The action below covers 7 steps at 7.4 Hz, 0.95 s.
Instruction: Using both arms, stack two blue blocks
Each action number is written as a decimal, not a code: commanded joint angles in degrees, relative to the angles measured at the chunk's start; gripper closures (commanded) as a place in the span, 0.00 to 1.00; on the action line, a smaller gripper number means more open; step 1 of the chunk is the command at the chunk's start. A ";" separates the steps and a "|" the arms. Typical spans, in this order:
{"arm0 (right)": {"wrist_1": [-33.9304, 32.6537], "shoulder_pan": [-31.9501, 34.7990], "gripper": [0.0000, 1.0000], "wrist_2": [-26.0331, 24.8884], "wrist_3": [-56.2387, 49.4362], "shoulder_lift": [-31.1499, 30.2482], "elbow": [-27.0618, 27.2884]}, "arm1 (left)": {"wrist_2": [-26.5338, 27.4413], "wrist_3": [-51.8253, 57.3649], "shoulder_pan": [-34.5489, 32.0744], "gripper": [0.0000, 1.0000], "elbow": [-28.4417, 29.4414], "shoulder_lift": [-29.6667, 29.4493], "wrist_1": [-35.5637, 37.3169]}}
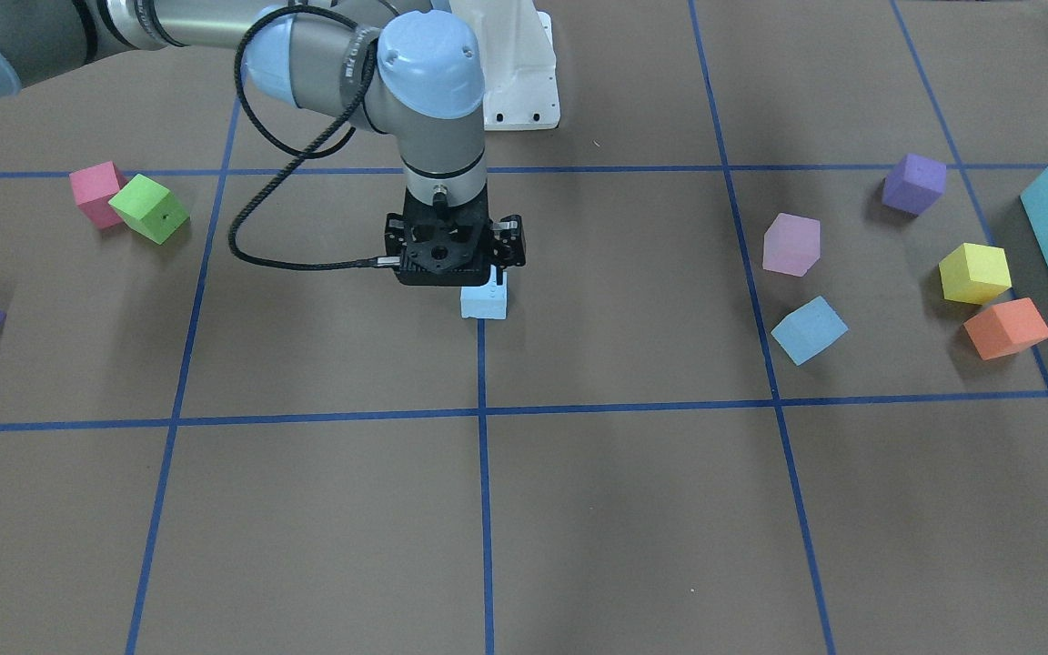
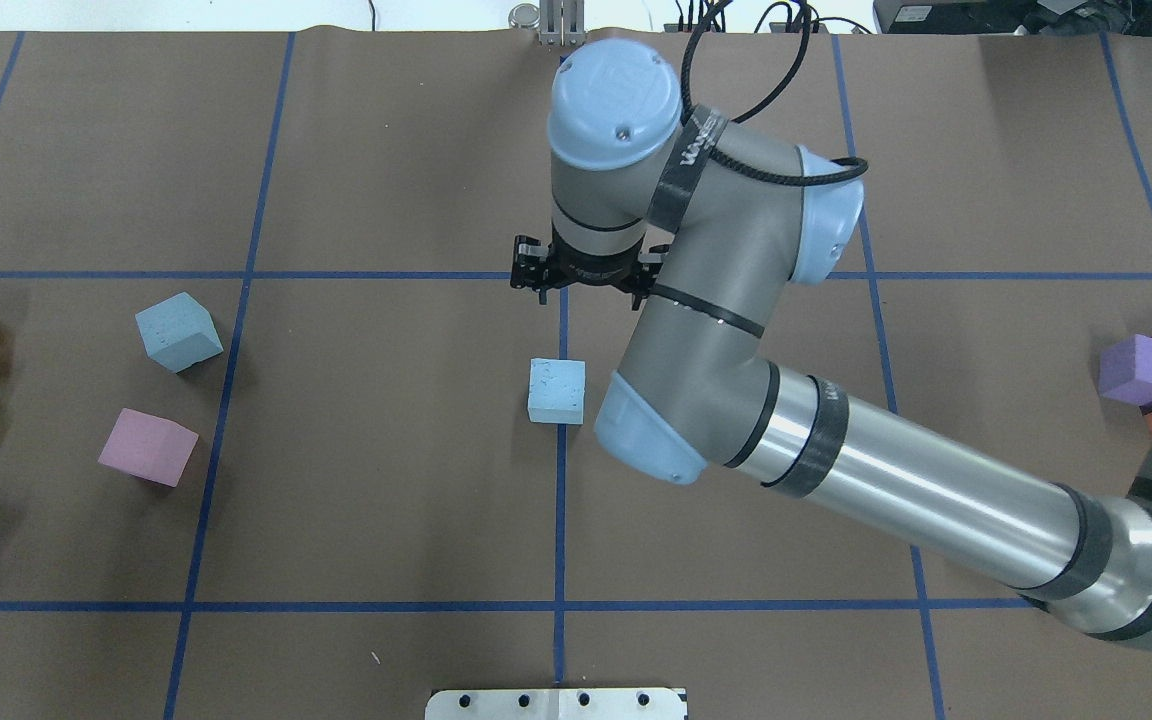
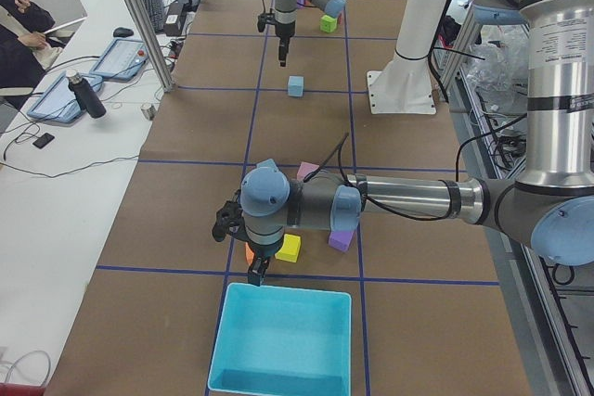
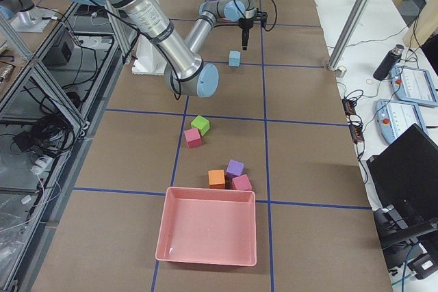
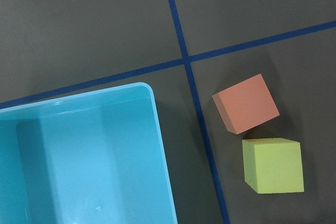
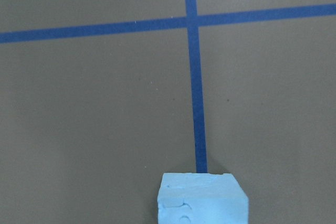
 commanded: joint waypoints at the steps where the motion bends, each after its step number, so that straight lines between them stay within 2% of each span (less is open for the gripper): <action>1: -1.38 6.82 0.00 2.87 -14.54 -11.05 7.34 | 0.02 -9.15 7.12 0.02 2.55 -8.55 -2.46; 2: -1.55 11.63 0.00 6.62 -22.72 -17.13 10.86 | 0.02 -11.58 7.59 0.02 2.12 -9.11 -3.86; 3: -1.55 16.81 0.00 9.18 -30.46 -21.01 11.24 | -0.07 -11.52 7.86 0.02 2.03 -9.38 -4.22; 5: -0.94 27.44 0.00 12.08 -48.98 -31.63 12.12 | 0.10 -13.96 15.90 0.02 0.54 -10.78 -8.87; 6: -0.85 34.72 0.00 16.02 -60.22 -37.26 11.69 | 0.28 -14.15 20.73 0.02 0.88 -13.22 -8.71; 7: -1.11 42.63 0.00 19.19 -72.08 -41.40 9.77 | 0.02 -14.42 21.30 0.02 1.06 -13.42 -9.15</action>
